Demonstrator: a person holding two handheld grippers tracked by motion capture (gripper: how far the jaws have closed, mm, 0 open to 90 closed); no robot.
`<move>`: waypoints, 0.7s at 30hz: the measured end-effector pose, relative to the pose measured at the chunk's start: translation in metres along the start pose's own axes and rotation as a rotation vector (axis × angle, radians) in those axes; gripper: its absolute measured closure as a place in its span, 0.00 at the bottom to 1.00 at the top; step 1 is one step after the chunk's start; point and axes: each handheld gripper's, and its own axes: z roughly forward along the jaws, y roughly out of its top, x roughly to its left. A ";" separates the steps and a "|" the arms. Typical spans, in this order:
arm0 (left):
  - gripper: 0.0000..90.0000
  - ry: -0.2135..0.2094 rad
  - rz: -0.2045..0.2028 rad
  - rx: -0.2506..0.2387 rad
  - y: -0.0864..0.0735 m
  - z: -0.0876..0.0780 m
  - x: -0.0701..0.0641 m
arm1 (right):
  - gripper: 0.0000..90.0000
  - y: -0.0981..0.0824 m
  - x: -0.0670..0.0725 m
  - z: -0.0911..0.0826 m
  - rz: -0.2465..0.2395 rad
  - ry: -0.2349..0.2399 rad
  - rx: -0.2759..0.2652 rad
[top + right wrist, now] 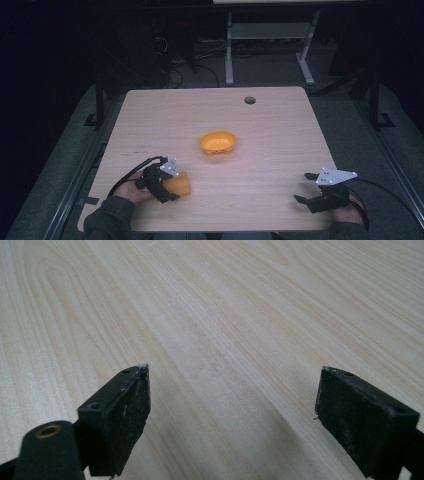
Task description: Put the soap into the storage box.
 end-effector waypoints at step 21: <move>0.23 0.014 0.014 -0.047 0.012 -0.024 0.008 | 0.16 0.000 0.000 -0.001 0.000 0.000 -0.005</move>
